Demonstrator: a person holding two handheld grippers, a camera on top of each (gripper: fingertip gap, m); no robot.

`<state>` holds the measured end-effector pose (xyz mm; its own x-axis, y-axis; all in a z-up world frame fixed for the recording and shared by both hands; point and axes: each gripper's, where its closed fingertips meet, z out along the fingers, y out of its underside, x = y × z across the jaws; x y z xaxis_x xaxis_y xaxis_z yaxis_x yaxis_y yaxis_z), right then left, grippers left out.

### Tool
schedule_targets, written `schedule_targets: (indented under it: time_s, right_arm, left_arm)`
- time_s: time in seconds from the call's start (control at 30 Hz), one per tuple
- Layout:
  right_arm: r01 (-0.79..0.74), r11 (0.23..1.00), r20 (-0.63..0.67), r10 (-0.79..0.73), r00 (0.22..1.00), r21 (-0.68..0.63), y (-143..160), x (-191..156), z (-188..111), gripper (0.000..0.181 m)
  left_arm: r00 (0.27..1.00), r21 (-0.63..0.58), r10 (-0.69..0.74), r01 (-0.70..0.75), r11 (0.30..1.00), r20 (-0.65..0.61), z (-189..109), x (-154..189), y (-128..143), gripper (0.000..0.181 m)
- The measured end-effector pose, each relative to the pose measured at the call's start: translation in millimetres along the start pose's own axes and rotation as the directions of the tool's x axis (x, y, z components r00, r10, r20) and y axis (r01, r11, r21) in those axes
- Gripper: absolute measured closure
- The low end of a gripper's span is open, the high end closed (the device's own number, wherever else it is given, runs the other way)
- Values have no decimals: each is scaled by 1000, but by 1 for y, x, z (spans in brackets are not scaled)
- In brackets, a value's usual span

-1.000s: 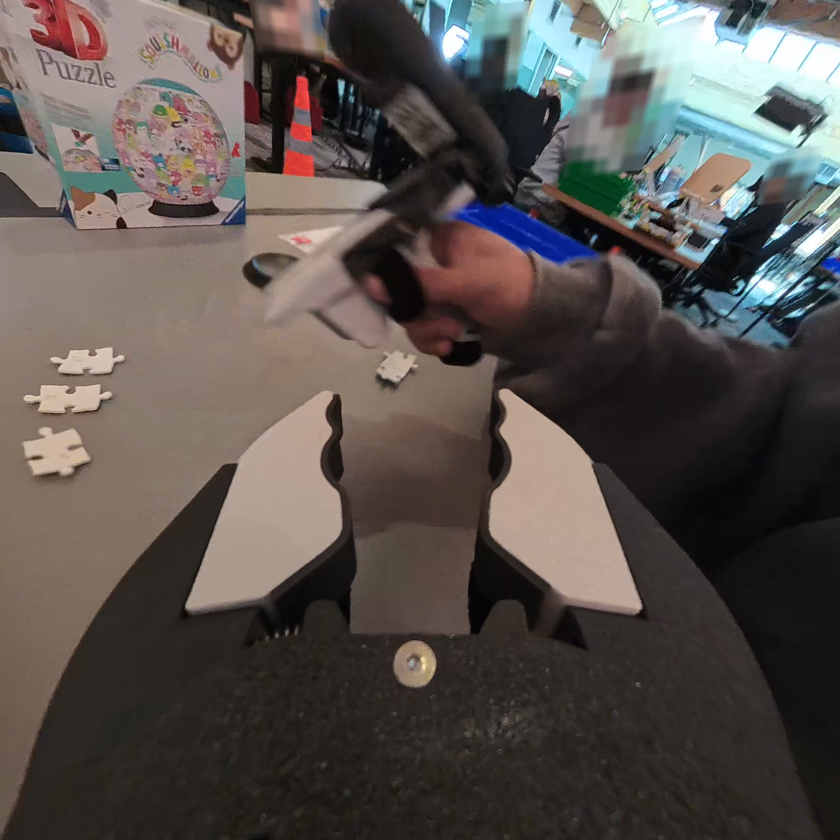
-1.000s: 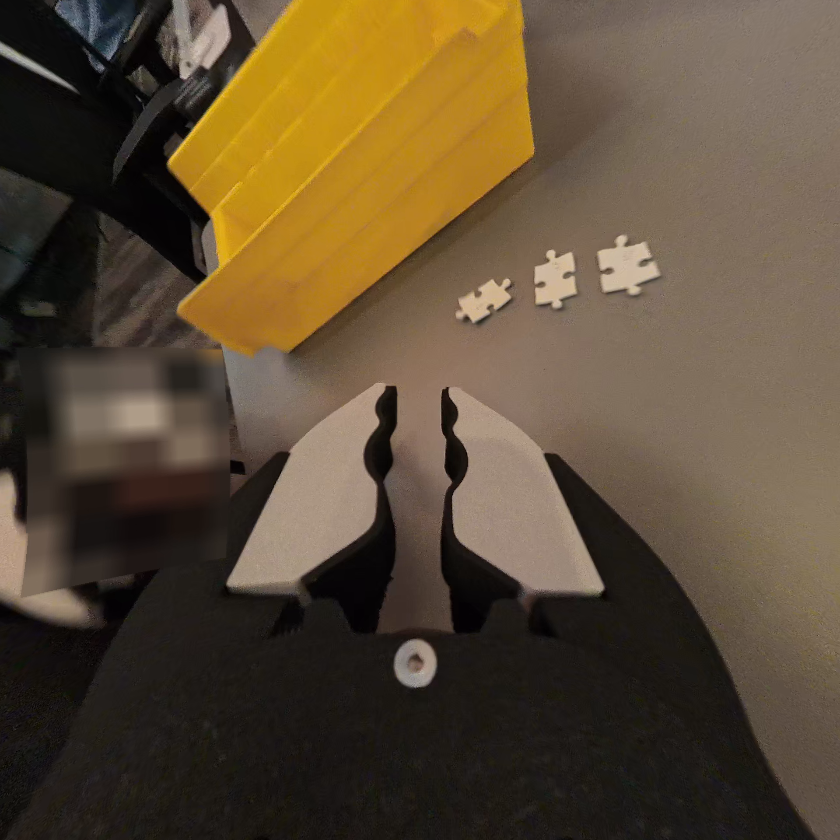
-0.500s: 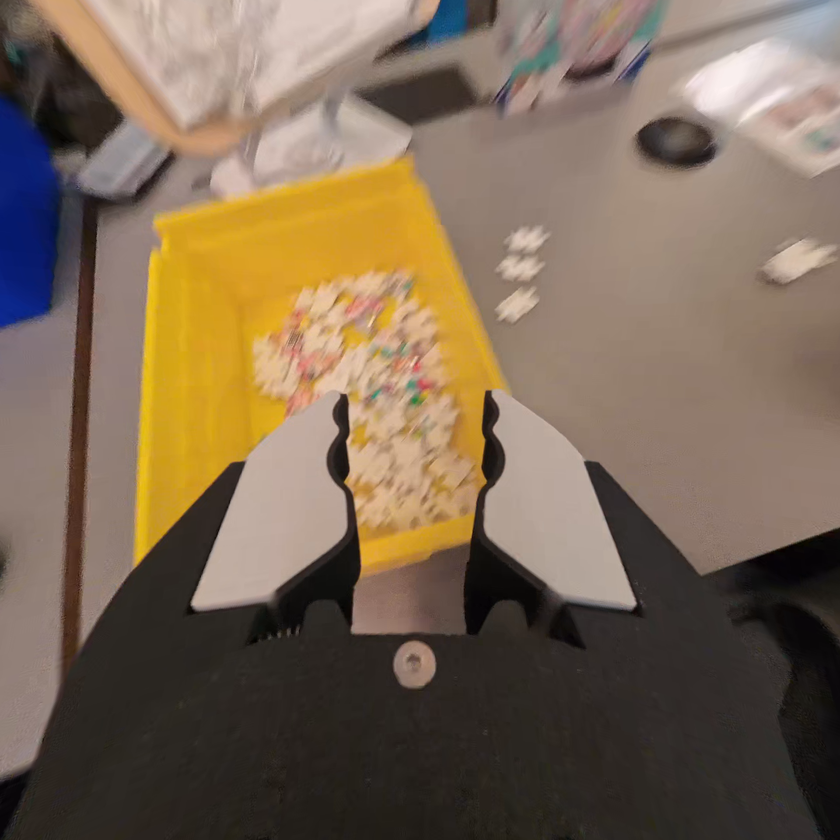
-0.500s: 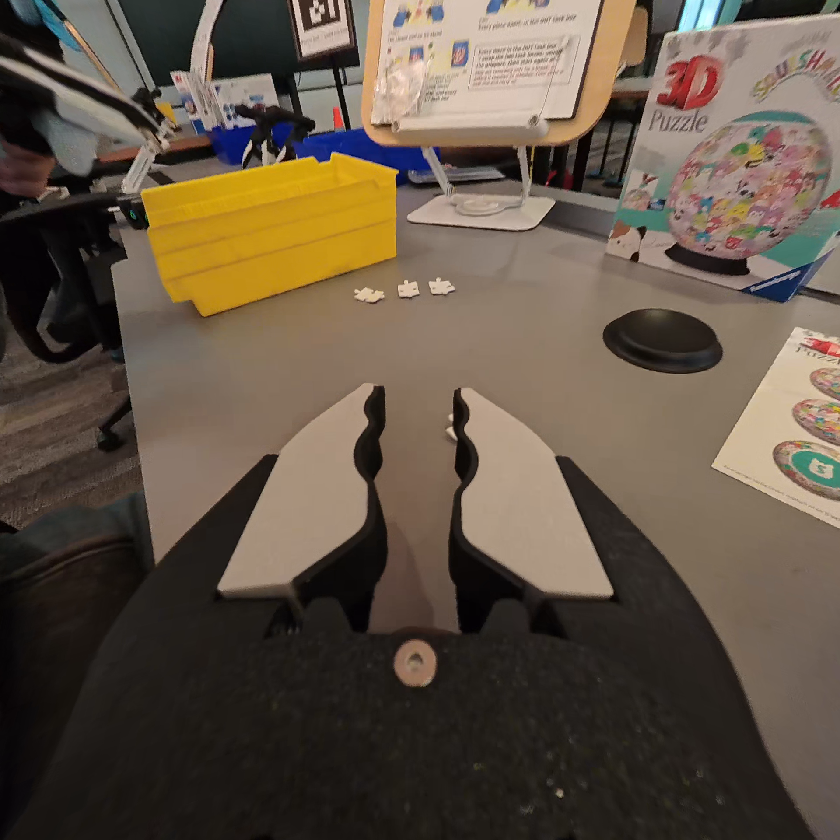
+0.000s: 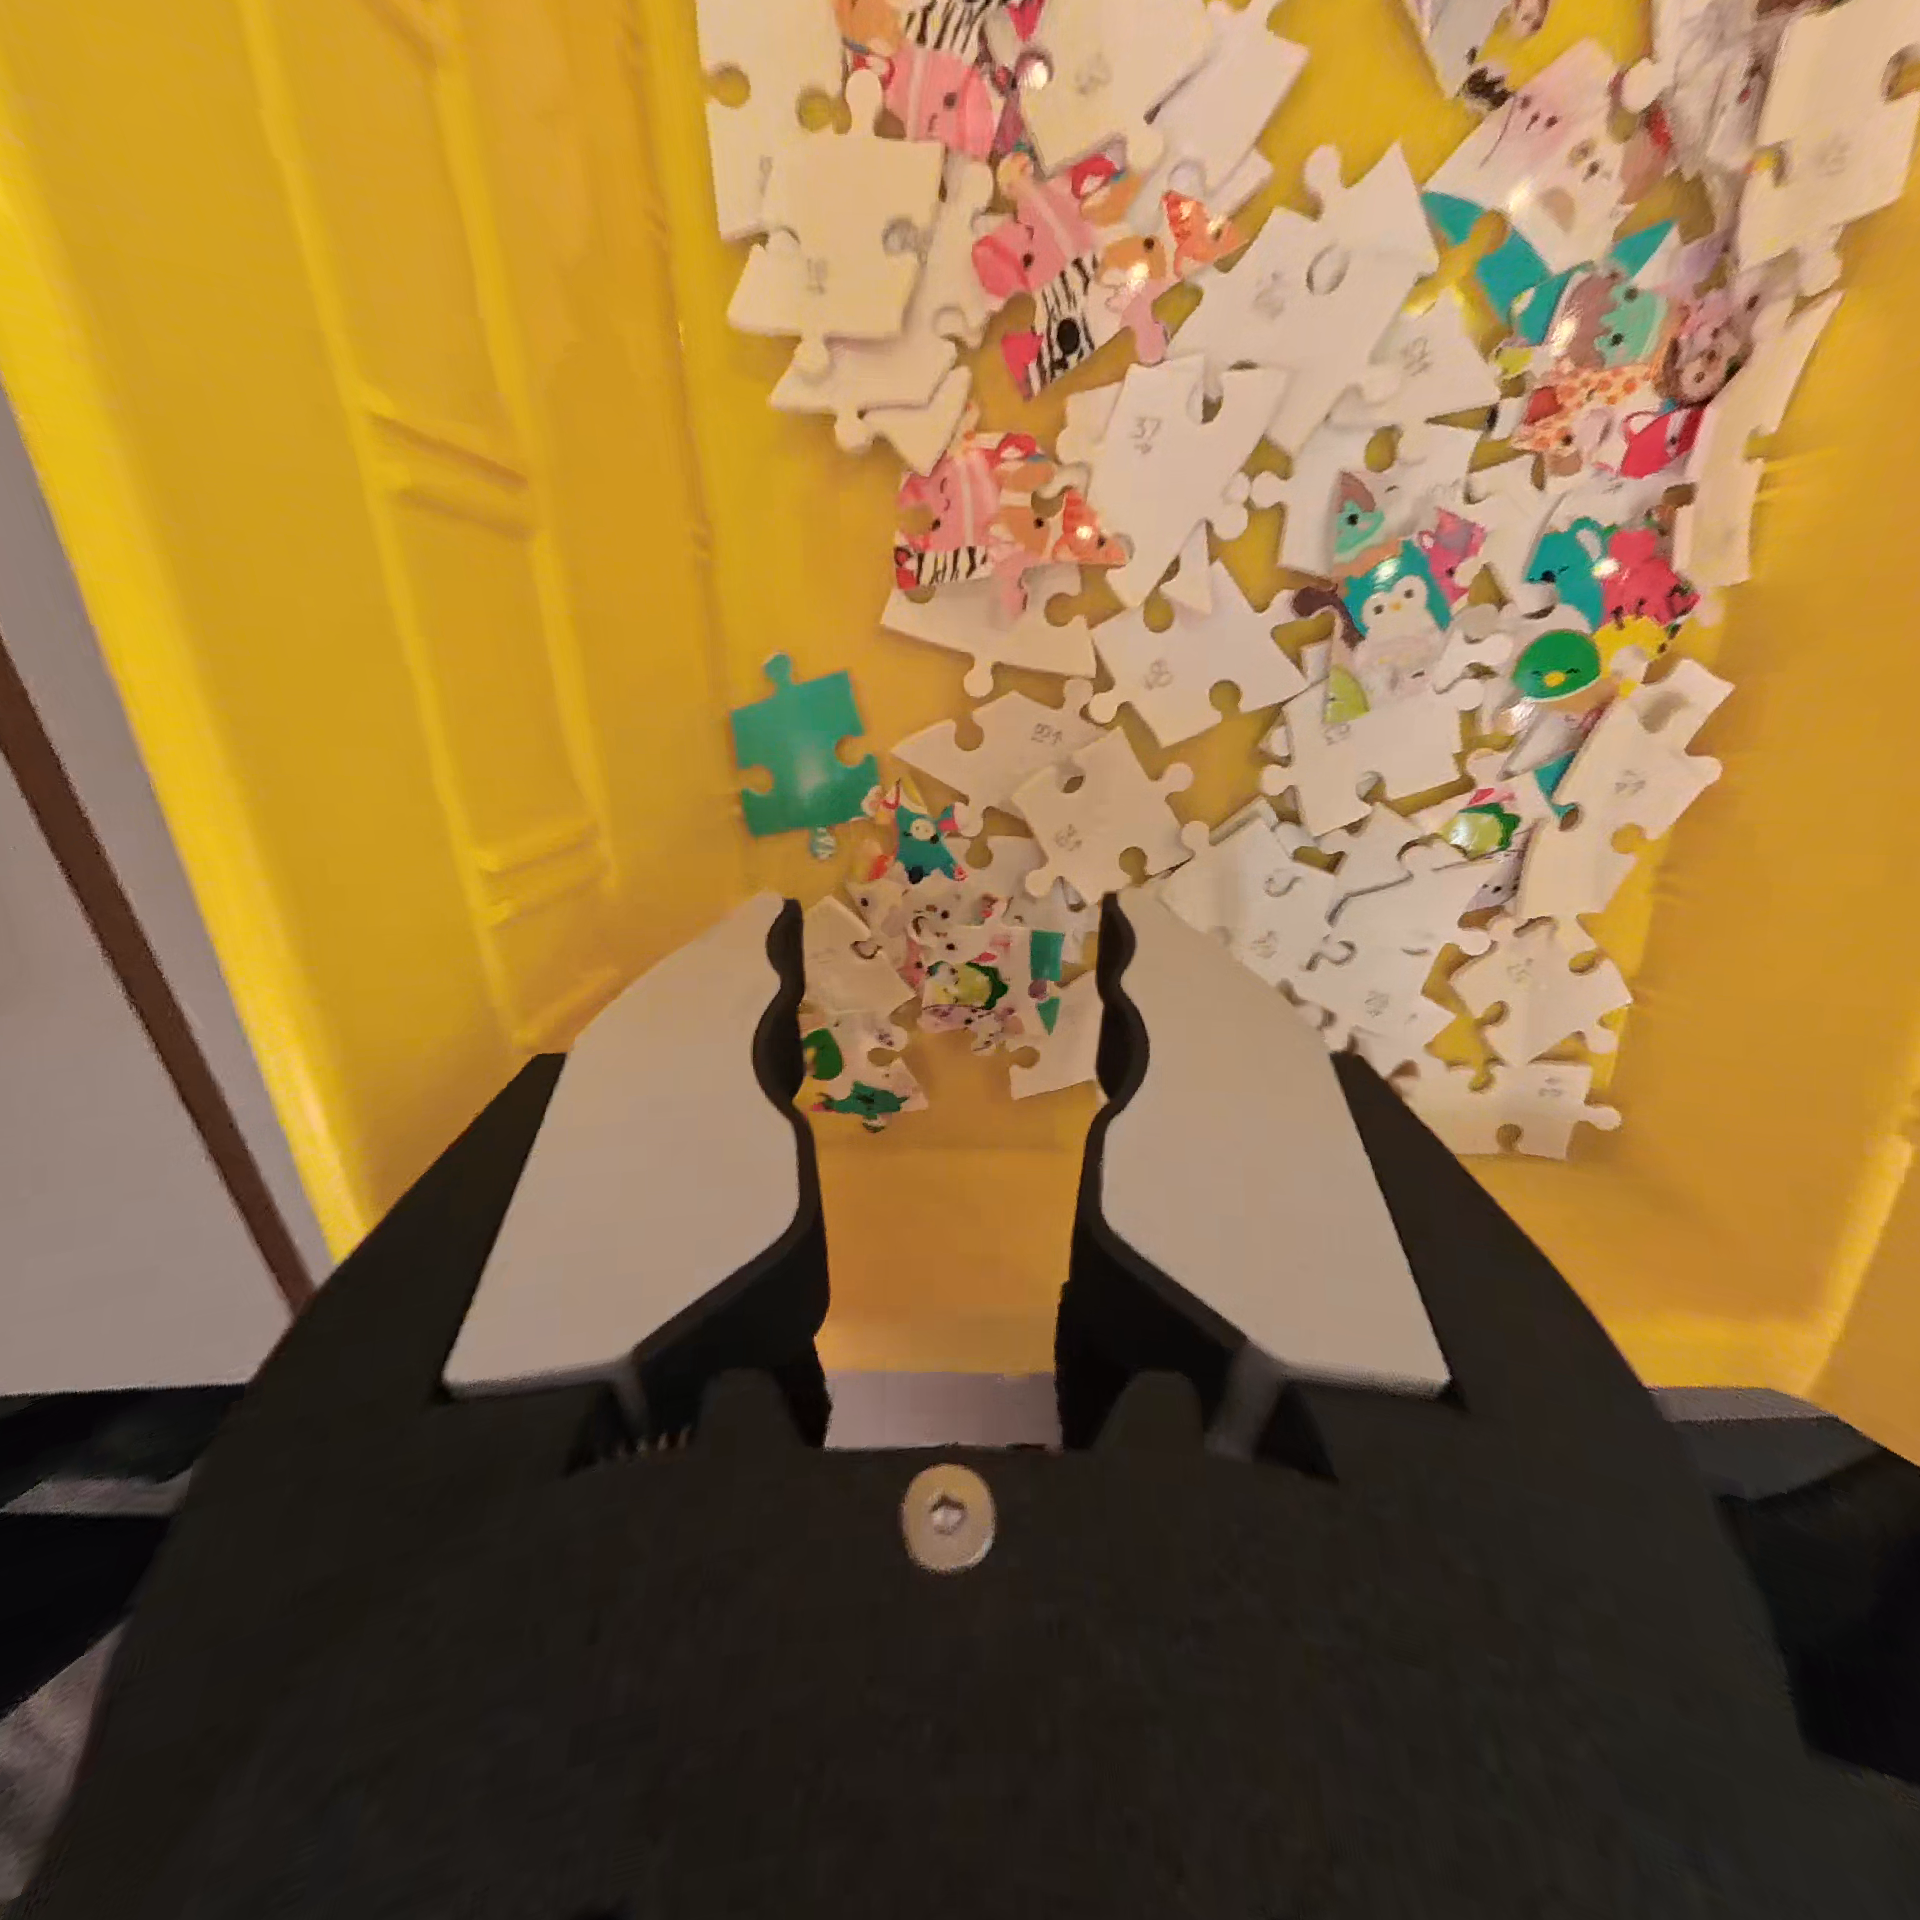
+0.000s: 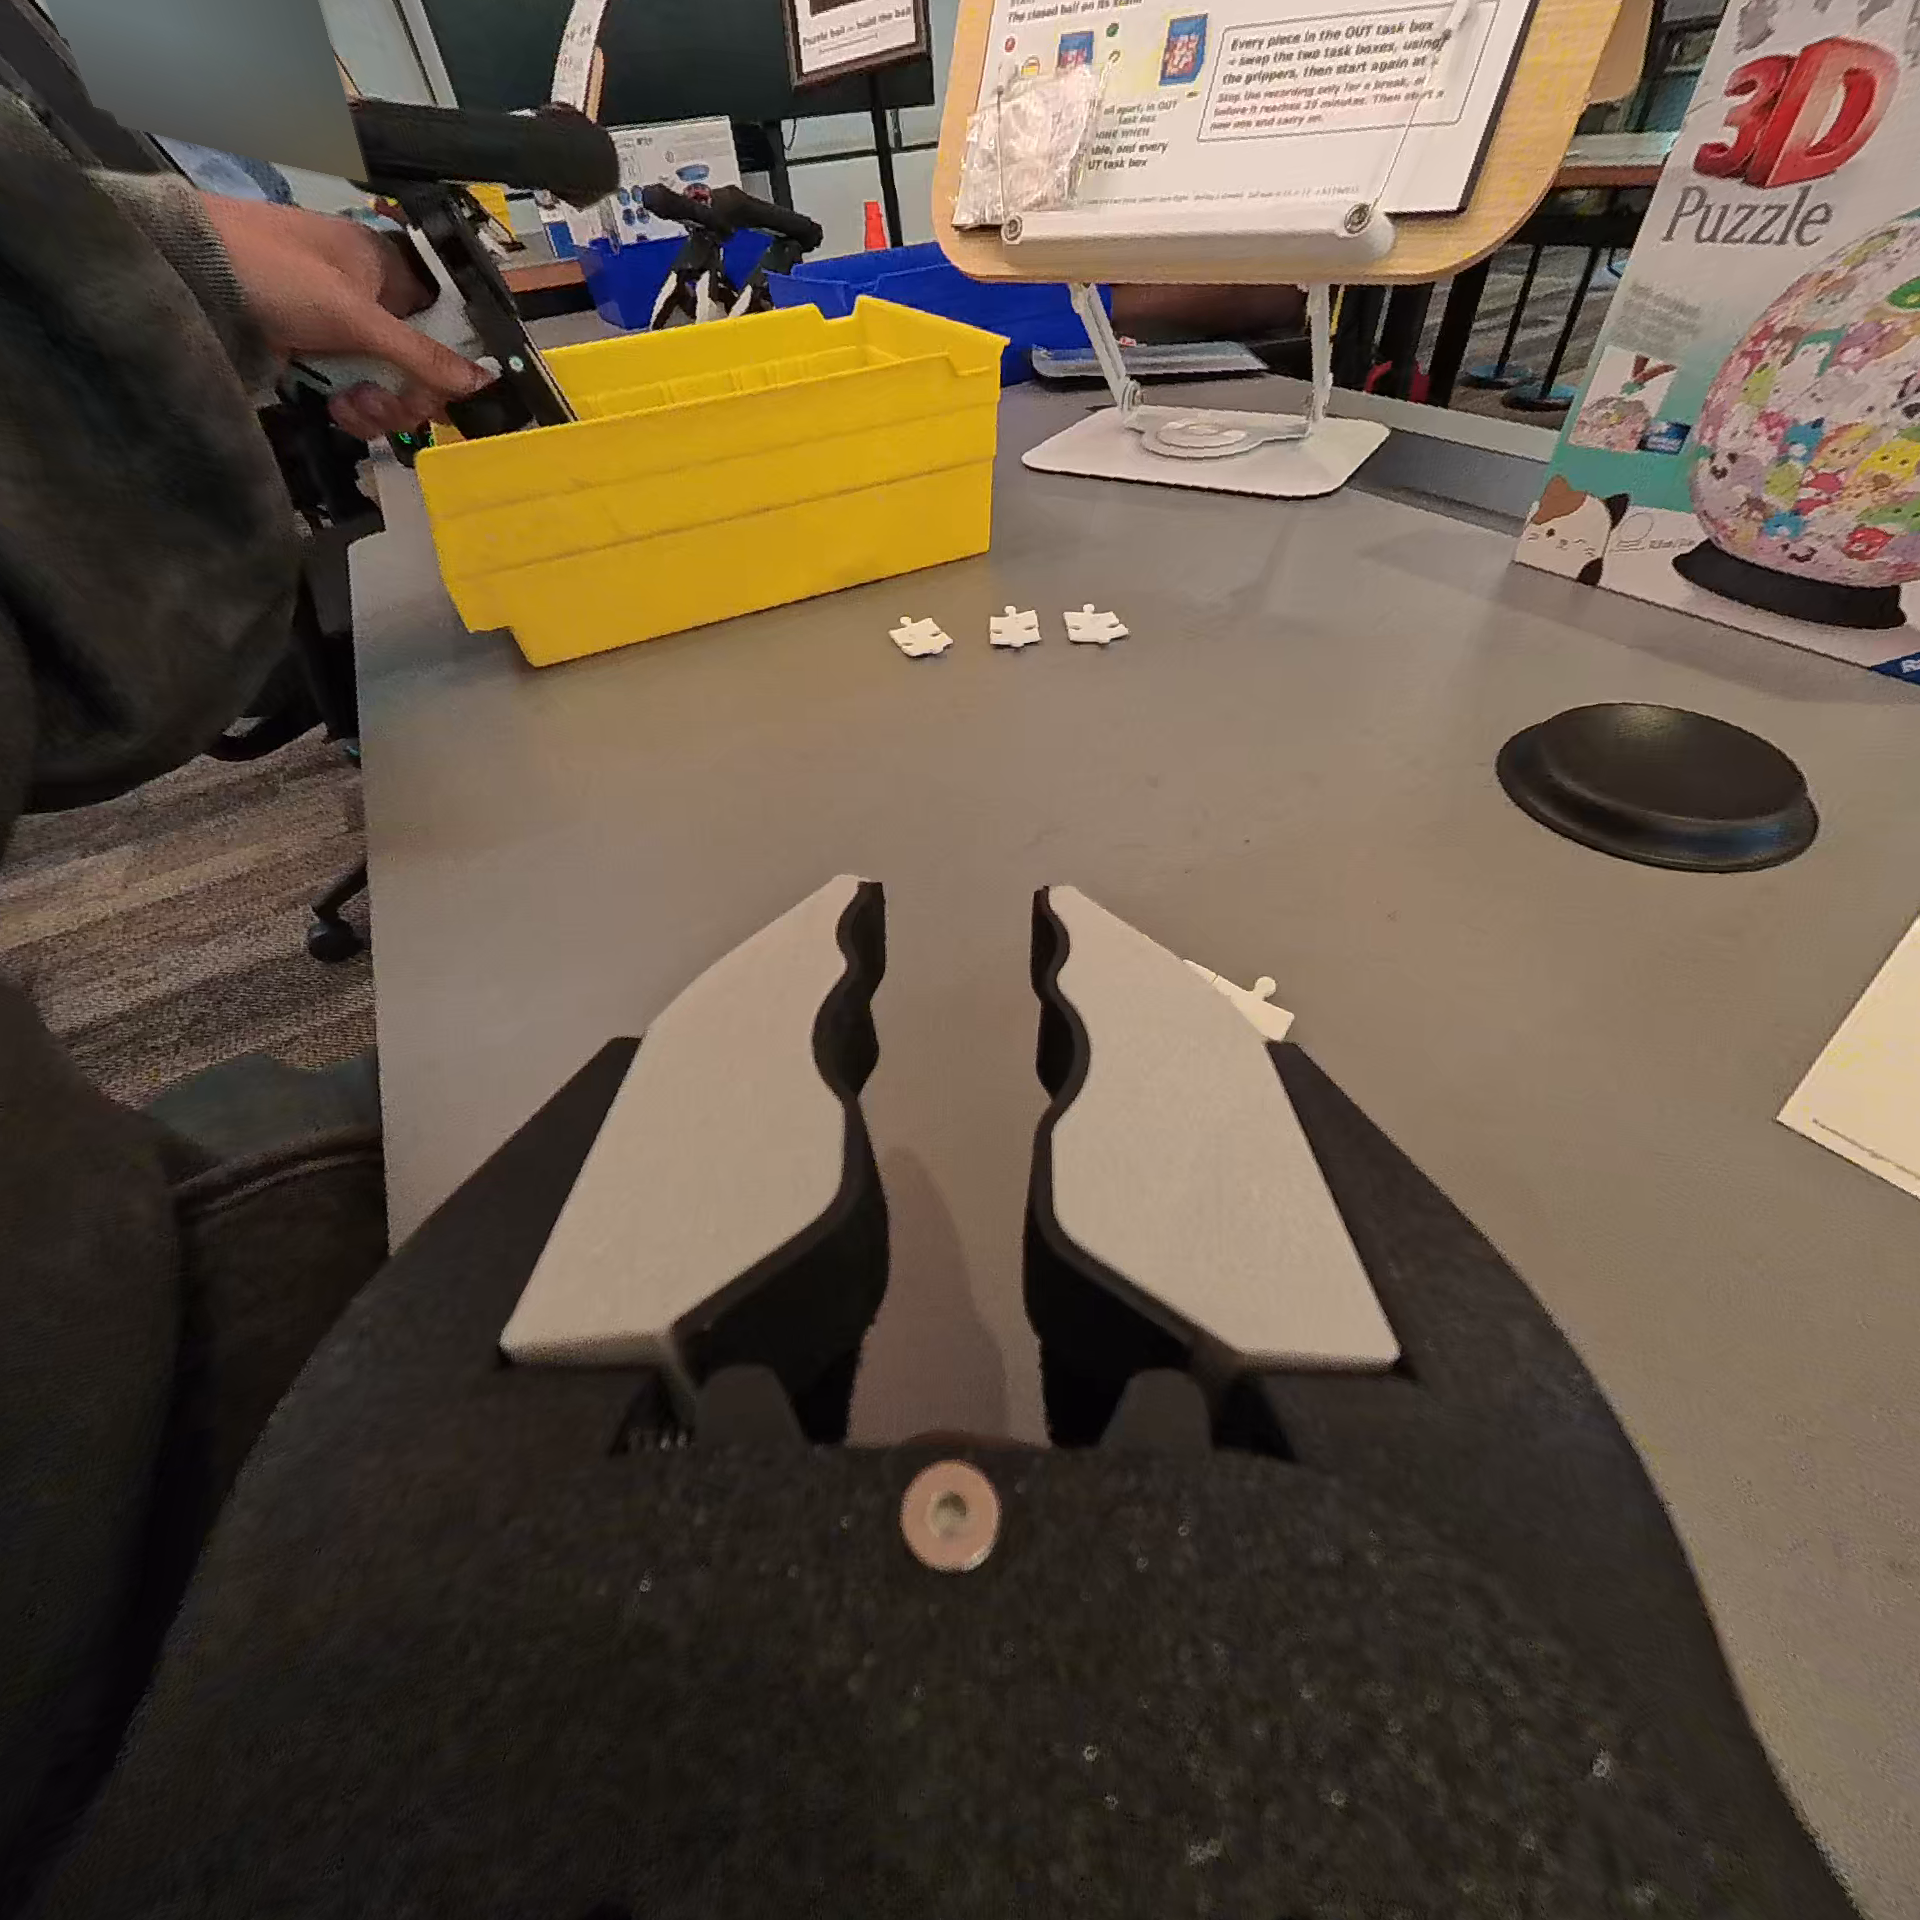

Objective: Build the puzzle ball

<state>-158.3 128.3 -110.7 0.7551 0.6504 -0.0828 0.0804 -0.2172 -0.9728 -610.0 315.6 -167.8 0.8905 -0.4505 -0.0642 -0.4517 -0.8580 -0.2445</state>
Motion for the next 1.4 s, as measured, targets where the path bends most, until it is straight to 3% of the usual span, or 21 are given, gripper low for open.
schedule_targets:
  time_s: [0.23,0.27,0.4,0.53,0.7,0.83,0.97,1.07,1.2,1.4]
  right_arm:
    - [-54,998,32,54,998,20,-2,2,-1,154]
    - [-57,998,33,56,998,22,-2,2,-1,154]
    - [-60,998,35,59,998,27,-2,2,-2,154]
    - [-66,997,43,65,997,30,-3,1,-3,155]
    - [-68,997,45,66,997,29,-3,0,-3,155]
    - [-61,998,44,60,997,23,-2,-1,-3,155]
    - [-58,998,41,57,998,19,-1,0,-2,156]
    - [-55,998,40,54,998,13,-1,0,-1,156]
    - [-34,999,40,34,999,-6,1,-3,2,156]
    - [-7,1000,113,10,994,-29,-12,-26,22,156]
  left_arm:
    - [977,-175,129,-98,980,171,13,-8,10,136]
    - [969,-192,150,-112,975,198,14,-9,11,145]
    - [962,-200,143,-97,975,232,17,-12,9,164]
    - [956,-209,162,-111,972,245,16,-14,11,169]
    - [958,-99,147,-126,987,248,-2,-12,4,179]
    - [997,134,43,-51,990,56,-23,11,-13,179]
    - [974,364,-24,107,925,-226,-59,39,-37,179]
    - [900,482,7,227,846,-437,-93,62,-52,179]
    - [756,532,87,369,762,-649,-132,93,-62,179]
    - [571,523,228,427,738,-788,-168,153,-62,179]
